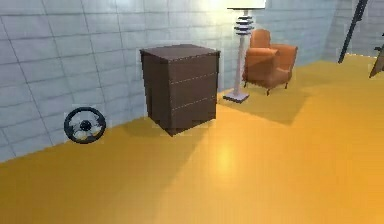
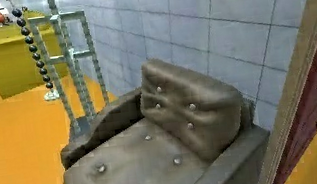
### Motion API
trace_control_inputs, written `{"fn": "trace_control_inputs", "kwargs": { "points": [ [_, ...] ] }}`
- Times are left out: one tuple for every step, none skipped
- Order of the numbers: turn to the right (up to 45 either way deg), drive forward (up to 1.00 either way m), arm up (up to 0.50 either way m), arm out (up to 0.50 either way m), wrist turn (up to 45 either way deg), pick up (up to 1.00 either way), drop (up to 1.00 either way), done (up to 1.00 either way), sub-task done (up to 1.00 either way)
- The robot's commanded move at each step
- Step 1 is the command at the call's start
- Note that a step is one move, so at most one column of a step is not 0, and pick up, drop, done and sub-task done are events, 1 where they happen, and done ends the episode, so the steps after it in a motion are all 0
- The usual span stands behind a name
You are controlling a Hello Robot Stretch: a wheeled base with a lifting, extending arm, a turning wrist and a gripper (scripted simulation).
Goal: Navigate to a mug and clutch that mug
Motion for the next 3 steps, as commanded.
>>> {"fn": "trace_control_inputs", "kwargs": {
  "points": [
    [0.0, 0.2, 0.0, 0.0, 0.0, 0.0, 0.0, 0.0, 0.0],
    [39.0, 0.0, 0.0, 0.0, 0.0, 0.0, 0.0, 0.0, 0.0],
    [0.0, 1.0, 0.0, 0.0, 0.0, 0.0, 0.0, 0.0, 0.0]
  ]
}}
